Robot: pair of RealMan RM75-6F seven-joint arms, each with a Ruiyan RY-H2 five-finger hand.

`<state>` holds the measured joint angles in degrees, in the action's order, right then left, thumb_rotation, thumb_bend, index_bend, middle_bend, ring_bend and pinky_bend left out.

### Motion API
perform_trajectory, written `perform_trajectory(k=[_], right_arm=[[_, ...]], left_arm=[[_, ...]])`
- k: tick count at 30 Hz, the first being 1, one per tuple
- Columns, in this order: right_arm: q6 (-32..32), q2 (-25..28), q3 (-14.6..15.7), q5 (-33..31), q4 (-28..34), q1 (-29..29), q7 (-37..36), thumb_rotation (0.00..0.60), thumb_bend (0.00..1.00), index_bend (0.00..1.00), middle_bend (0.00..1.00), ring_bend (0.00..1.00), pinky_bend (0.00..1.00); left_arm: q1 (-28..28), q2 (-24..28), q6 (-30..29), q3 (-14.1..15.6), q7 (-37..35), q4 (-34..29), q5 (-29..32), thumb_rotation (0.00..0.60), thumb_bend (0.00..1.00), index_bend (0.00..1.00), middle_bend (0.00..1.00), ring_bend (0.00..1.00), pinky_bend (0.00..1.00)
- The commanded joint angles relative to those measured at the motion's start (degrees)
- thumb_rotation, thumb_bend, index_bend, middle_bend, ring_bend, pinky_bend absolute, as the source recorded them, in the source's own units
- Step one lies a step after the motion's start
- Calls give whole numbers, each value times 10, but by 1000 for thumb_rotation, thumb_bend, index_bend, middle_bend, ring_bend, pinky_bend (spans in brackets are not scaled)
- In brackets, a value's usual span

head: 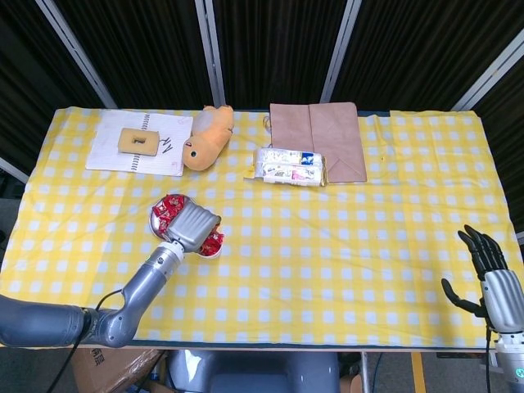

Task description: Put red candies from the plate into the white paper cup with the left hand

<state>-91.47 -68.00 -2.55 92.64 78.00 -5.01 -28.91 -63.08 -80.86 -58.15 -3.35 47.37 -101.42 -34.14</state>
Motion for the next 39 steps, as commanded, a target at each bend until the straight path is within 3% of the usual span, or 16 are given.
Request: perform_trajectory(k=[1, 16, 26, 39], right_arm=[[-1, 0, 0, 0, 0, 0, 0, 600, 424, 0, 0, 0, 0], [-2, 0, 0, 0, 1, 1, -1, 600, 424, 0, 0, 0, 0], [-3, 0, 0, 1, -1, 1, -1, 600, 424, 0, 0, 0, 0], [0, 0, 1, 0, -1, 0, -1, 600, 424, 0, 0, 0, 0]], left_arm=[[0, 0, 1, 0, -1, 0, 0, 600, 351, 470, 872, 1000, 972], [-1, 13, -4, -4, -9, -17, -10, 600, 312, 424, 862, 1000, 972], [9, 45, -19, -18, -33, -36, -27, 600, 238, 334, 823, 996, 972], [47, 50, -30, 9, -49, 30, -12, 600, 236, 318, 762, 965, 969]])
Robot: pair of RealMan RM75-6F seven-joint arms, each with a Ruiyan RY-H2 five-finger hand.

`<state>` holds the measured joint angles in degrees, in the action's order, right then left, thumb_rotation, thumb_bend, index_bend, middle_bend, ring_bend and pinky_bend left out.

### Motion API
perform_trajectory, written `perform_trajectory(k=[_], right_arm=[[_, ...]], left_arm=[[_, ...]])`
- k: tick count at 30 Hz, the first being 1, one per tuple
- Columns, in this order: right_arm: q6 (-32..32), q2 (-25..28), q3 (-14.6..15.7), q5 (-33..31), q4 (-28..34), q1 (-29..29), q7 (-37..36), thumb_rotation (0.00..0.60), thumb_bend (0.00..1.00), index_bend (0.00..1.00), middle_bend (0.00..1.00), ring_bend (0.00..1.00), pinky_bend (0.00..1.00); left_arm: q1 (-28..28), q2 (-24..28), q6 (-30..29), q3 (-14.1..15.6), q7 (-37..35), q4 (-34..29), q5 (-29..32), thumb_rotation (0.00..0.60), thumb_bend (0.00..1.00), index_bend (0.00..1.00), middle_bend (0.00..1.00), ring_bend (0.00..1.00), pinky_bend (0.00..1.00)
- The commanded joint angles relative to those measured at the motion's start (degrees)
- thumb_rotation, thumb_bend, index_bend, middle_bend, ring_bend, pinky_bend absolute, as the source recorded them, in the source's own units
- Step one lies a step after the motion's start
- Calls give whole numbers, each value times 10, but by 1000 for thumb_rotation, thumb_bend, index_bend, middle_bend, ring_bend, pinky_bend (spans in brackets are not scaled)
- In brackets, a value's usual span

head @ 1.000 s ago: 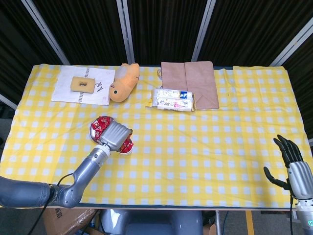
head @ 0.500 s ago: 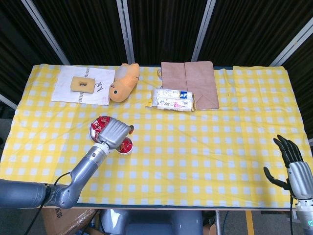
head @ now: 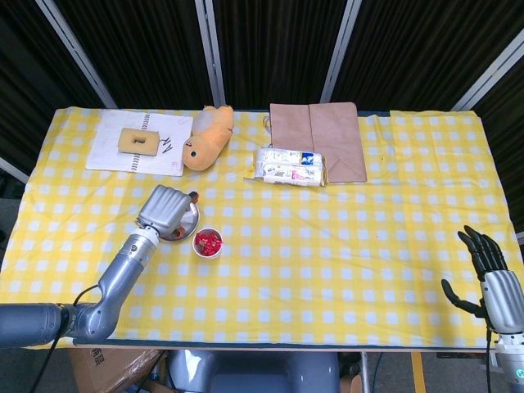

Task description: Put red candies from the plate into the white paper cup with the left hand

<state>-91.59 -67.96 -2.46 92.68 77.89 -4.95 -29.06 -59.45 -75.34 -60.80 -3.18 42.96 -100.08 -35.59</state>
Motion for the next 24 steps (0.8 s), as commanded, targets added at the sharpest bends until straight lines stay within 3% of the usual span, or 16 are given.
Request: perform_trajectory(k=[1, 3, 5, 10, 13, 16, 20, 24], right_arm=[[1, 0, 0, -1, 0, 0, 1, 600, 424, 0, 0, 0, 0], [2, 0, 0, -2, -1, 0, 1, 600, 424, 0, 0, 0, 0], [4, 0, 0, -3, -1, 0, 1, 600, 424, 0, 0, 0, 0], [7, 0, 1, -5, -3, 0, 5, 600, 424, 0, 0, 0, 0], [10, 0, 2, -6, -3, 0, 12, 600, 424, 0, 0, 0, 0], [18, 0, 3, -10, -3, -1, 27, 600, 424, 0, 0, 0, 0], [25, -2, 3, -15, -1, -2, 45, 600, 424, 0, 0, 0, 0], [25, -5, 2, -17, -2, 0, 56, 600, 424, 0, 0, 0, 0]], left_arm=[[15, -7, -6, 8, -9, 22, 2, 600, 236, 317, 742, 943, 959], [32, -11, -22, 11, -24, 31, -10, 600, 236, 308, 681, 886, 918], [57, -12, -52, 15, -48, 30, -34, 600, 236, 273, 565, 775, 808], [142, 5, -144, 48, -127, -5, -134, 600, 206, 56, 95, 255, 341], [201, 26, -198, 84, -174, -33, -204, 600, 151, 0, 1, 51, 125], [260, 48, -244, 126, -211, -48, -261, 600, 112, 0, 0, 0, 3], [336, 60, -312, 170, -262, -28, -341, 600, 103, 0, 0, 0, 0], [392, 64, -351, 191, -310, 8, -394, 600, 103, 0, 0, 0, 0]])
